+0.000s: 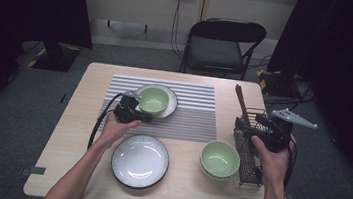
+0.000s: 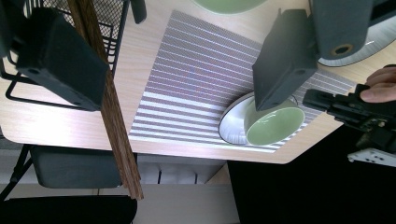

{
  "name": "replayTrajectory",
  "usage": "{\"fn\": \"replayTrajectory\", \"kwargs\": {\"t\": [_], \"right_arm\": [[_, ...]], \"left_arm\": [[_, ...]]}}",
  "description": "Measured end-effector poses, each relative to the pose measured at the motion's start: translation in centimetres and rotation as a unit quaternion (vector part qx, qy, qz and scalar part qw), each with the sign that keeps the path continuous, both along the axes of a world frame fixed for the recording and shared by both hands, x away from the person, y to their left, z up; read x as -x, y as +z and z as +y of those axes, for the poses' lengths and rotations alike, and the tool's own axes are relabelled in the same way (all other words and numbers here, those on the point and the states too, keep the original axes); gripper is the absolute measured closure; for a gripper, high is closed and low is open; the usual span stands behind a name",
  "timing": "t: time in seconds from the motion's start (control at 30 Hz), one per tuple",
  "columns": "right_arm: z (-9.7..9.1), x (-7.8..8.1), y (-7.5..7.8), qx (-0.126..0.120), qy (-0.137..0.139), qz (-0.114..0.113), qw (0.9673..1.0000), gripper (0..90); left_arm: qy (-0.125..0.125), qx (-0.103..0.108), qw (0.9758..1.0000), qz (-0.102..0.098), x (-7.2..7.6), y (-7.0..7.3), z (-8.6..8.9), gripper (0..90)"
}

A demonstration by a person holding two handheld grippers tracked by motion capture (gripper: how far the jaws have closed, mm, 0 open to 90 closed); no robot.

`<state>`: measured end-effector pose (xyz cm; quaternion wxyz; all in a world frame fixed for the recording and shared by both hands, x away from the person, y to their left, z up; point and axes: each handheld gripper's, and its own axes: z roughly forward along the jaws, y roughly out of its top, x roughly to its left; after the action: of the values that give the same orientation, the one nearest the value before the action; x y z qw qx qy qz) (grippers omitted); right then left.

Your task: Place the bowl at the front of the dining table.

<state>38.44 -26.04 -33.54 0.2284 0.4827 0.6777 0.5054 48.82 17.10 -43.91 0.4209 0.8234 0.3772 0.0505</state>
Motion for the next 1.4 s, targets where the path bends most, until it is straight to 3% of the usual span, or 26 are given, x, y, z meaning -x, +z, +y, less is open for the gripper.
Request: {"fn": "replayTrajectory", "kwargs": {"t": [0.03, 0.3, 0.43, 0.53, 0.97, 1.4], "right_arm": [[0.0, 0.0, 0.0, 0.0, -0.001, -0.001, 1.0, 17.5], [-0.3, 0.2, 0.1, -0.002, -0.003, -0.003, 1.0, 17.5], [-0.3, 0.2, 0.0, 0.0, -0.004, -0.001, 1.0, 17.5], [-0.1, 0.1, 0.0, 0.0, -0.002, 0.0, 1.0, 17.5], [-0.2, -0.1, -0.1, -0.001, -0.002, 0.001, 1.0, 17.5], [-0.4, 0.1, -0.1, 0.0, -0.004, 0.0, 1.0, 17.5]], "left_arm": [[0.015, -0.005, 0.9999, -0.001, -0.1, -0.2, 0.0, 79.4], [0.044, -0.008, 0.999, 0.002, -0.9, -1.1, 0.2, 79.7], [0.045, -0.013, 0.9989, 0.004, -1.3, -1.3, 0.5, 79.9], [0.053, -0.005, 0.9985, 0.013, -1.7, -1.4, 0.9, 78.6], [0.065, -0.012, 0.9978, 0.006, -2.8, -1.1, 0.6, 76.8], [0.07, 0.002, 0.9975, 0.003, -2.9, -0.9, 1.2, 74.1]]}}
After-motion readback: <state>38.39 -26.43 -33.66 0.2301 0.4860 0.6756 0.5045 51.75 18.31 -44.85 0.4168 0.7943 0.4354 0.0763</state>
